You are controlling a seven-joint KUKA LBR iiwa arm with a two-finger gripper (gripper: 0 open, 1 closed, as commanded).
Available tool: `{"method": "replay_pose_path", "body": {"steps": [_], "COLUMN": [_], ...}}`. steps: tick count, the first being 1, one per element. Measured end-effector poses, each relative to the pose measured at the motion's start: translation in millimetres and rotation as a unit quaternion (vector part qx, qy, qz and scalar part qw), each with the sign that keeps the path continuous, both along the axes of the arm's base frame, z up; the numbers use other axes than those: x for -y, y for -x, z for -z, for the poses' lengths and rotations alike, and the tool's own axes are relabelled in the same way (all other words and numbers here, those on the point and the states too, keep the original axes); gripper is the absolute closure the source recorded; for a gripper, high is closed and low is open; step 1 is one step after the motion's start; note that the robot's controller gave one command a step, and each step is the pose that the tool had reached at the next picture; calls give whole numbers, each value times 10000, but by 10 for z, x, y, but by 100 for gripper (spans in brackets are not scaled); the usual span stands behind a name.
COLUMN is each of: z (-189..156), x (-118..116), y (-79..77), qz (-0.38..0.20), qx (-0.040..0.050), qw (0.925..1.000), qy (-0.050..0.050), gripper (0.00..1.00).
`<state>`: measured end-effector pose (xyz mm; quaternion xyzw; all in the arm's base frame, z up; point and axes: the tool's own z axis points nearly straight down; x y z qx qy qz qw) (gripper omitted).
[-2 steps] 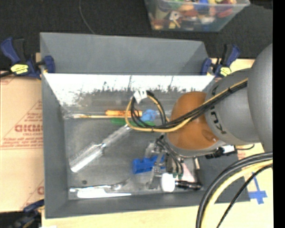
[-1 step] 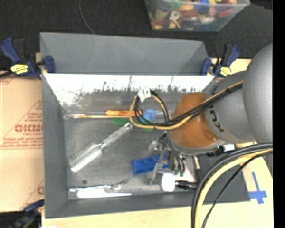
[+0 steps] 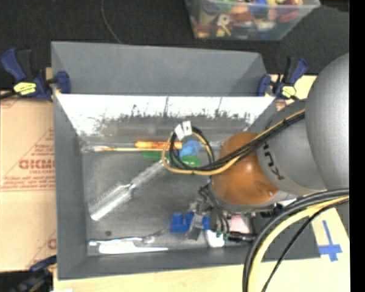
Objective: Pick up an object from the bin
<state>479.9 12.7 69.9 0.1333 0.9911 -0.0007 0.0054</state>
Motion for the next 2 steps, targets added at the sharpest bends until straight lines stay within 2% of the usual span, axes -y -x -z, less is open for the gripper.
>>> {"method": "replay_pose_path", "body": {"steps": [2], "z": [-44], "x": [5], "y": [0], "qz": [-13], "qx": [9], "qw": [10000], "qy": [3], "gripper": [100]}}
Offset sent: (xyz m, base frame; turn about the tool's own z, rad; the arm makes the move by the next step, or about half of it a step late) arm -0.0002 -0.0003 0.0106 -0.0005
